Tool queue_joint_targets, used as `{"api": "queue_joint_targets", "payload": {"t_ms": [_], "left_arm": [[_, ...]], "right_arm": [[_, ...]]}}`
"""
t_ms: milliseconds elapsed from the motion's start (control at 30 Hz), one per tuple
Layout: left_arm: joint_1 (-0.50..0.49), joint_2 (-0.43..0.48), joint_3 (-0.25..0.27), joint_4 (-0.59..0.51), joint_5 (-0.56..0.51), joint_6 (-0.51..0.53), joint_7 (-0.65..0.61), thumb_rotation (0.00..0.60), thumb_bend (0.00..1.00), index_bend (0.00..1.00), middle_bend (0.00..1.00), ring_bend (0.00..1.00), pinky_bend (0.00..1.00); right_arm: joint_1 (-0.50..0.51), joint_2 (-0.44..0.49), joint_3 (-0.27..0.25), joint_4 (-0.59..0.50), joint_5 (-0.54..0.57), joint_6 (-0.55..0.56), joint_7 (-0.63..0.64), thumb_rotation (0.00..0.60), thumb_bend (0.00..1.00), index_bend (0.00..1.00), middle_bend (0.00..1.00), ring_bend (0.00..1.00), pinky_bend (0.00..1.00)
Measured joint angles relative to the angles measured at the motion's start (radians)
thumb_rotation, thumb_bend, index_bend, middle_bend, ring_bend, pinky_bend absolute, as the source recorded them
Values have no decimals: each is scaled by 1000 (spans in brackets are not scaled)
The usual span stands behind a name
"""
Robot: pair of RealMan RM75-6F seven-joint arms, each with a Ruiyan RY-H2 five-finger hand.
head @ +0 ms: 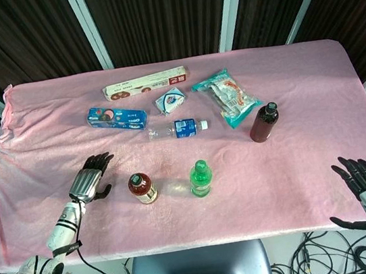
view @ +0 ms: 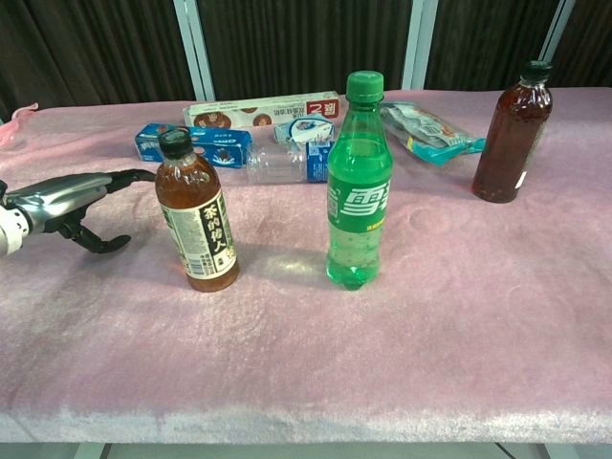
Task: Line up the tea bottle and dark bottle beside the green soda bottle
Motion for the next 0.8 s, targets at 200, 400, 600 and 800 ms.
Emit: {"api": "queue_joint_targets", "payload": {"t_ms": [200,400,600,800], "left_arm": [[4,10,4,-10,-9,0,4,600,404,0,17,0,0],[33,54,17,-37,3,47,-12,600,403,0,11,0,0],[90,132,58,-118,39,99,-142,600,354,0,0,0,0],[113,188,108,-194,139,166,-472,600,322,0,0,0,0]], "right_arm": [[0,-1,4,0,2,4,2,600,190,0,0,0,0],[5,-6,7,3,5,-7,-13,600,191,0,0,0,0],[5,-5,5,6,5,-6,-3,600,190,0,0,0,0],[-4,-12,-1,5,-18,16,-20,600,190,0,0,0,0]]}}
